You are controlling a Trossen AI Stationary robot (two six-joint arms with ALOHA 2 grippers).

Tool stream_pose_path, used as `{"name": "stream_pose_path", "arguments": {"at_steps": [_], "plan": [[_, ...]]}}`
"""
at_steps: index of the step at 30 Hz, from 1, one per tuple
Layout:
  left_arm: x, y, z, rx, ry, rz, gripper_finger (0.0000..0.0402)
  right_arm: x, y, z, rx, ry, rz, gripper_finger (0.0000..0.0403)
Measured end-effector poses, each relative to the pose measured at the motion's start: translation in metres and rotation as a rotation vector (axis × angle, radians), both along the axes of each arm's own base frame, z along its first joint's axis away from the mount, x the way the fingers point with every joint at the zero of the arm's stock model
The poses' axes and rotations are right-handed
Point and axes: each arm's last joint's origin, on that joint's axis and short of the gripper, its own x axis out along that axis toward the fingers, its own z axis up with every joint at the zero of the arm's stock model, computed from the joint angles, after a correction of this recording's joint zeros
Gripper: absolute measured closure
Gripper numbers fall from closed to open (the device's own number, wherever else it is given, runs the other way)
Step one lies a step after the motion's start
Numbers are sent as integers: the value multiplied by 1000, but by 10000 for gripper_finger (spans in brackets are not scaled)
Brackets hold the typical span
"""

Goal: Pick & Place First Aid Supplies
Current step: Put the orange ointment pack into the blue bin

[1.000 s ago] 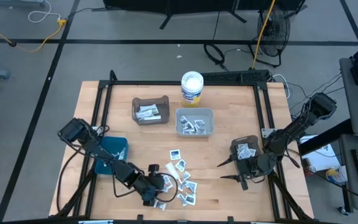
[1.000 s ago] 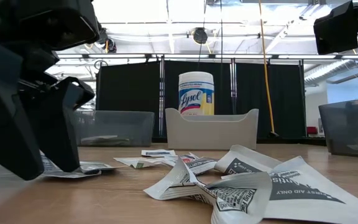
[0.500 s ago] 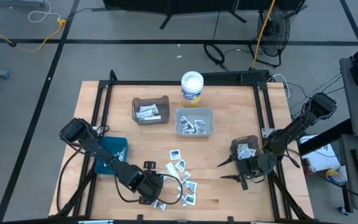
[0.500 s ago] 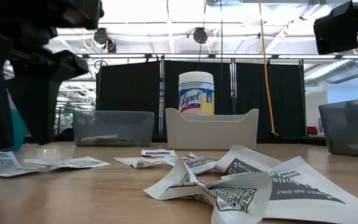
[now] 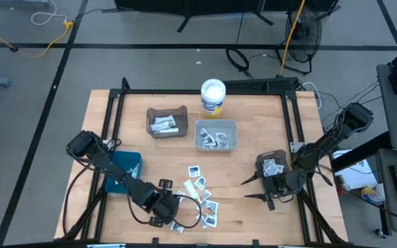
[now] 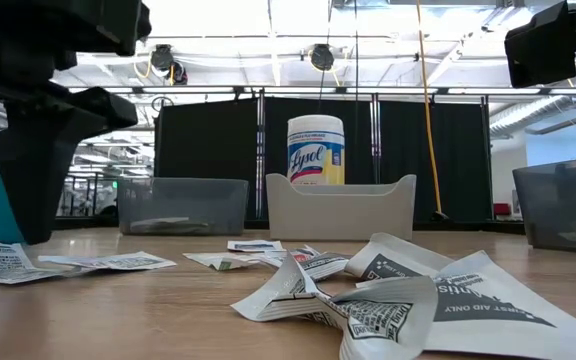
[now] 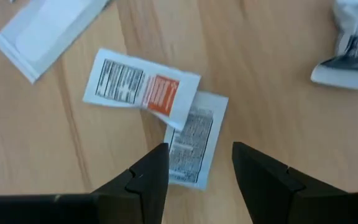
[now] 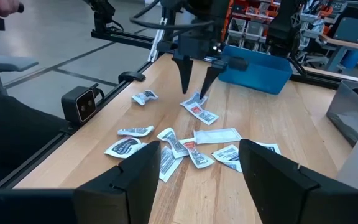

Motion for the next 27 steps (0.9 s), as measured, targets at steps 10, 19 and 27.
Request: {"name": "stream_pose_path", "arguments": {"at_steps": [10,19,27], "plan": [[3,9,-1,13,24,-15,218,0,0,0,0,0,0,190],[13,15,-11,-90,96,22,217,0,0,0,-1,2,0,190],[11,14,-11,-51,83,-21,200,0,0,-1,-5,5,0,190]]}}
